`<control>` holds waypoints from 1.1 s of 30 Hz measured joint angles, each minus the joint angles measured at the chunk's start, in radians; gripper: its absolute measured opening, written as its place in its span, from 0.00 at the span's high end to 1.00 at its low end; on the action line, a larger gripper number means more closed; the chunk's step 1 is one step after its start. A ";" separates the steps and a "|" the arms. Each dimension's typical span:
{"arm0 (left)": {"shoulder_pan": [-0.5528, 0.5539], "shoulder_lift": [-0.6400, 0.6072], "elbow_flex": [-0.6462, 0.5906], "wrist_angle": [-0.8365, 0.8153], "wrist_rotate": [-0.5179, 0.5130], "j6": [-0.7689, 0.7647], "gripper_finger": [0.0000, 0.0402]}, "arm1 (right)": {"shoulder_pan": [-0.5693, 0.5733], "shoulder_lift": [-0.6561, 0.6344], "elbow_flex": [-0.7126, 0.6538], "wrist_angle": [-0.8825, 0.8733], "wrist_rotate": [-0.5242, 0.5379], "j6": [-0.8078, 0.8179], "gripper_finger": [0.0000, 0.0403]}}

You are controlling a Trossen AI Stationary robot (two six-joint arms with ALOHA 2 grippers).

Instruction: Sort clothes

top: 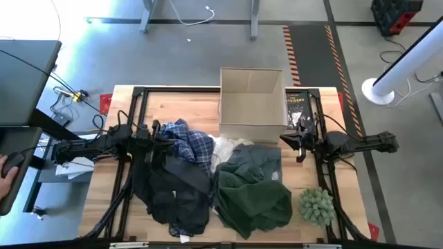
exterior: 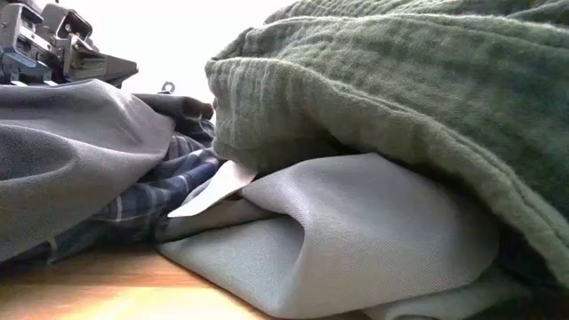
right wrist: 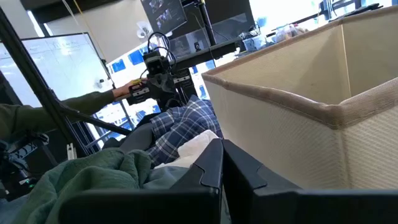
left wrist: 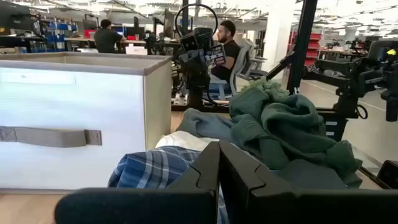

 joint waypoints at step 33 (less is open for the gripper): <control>0.000 0.000 0.000 0.000 0.000 0.000 0.99 | -0.001 0.004 0.000 0.036 0.028 0.053 1.00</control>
